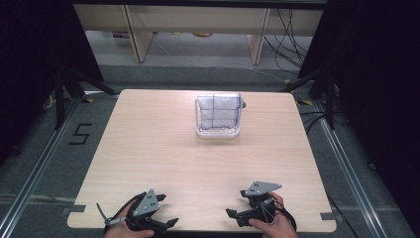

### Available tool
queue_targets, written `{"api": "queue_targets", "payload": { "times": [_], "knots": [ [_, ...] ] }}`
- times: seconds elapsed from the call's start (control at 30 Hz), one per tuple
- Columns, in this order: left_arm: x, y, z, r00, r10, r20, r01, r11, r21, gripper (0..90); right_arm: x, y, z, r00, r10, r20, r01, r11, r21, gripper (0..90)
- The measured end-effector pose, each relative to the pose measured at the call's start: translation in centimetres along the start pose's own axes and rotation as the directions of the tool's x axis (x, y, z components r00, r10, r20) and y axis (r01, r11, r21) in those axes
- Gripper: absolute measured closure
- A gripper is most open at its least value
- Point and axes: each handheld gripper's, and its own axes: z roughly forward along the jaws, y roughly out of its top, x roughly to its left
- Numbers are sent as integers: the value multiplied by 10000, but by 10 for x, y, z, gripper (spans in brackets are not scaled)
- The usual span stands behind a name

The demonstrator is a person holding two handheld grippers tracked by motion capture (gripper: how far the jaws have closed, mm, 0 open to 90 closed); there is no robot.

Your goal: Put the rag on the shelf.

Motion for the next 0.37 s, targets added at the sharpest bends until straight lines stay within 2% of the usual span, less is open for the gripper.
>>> {"api": "queue_targets", "payload": {
  "times": [0.03,0.07,0.13,0.17,0.2,0.23,0.37],
  "knots": [
    [1,1,-1,9999,8,121,-10,9999,172,153,0,0,0,10000,-41,12,41,10000,11,164],
    [0,0,0,9998,-144,122,144,9999,16,153,0,0,0,10000,-46,24,46,10000,20,164],
    [0,-1,1,9998,-188,31,188,9998,-117,153,1,0,-1,9997,144,190,-146,9999,65,164],
    [2,-1,0,10000,-83,-45,84,9999,130,153,1,0,0,9998,0,180,-1,10000,75,165],
    [2,-1,0,10000,-37,-13,37,9999,95,153,1,0,0,9999,-24,166,23,9999,99,165],
    [0,-1,1,9995,-302,37,303,9995,-92,153,1,0,0,9997,-46,237,44,9999,120,165],
    [4,-2,1,9996,-279,-64,280,9996,58,153,0,-1,1,9998,-138,151,136,9998,137,166]
  ]
}}
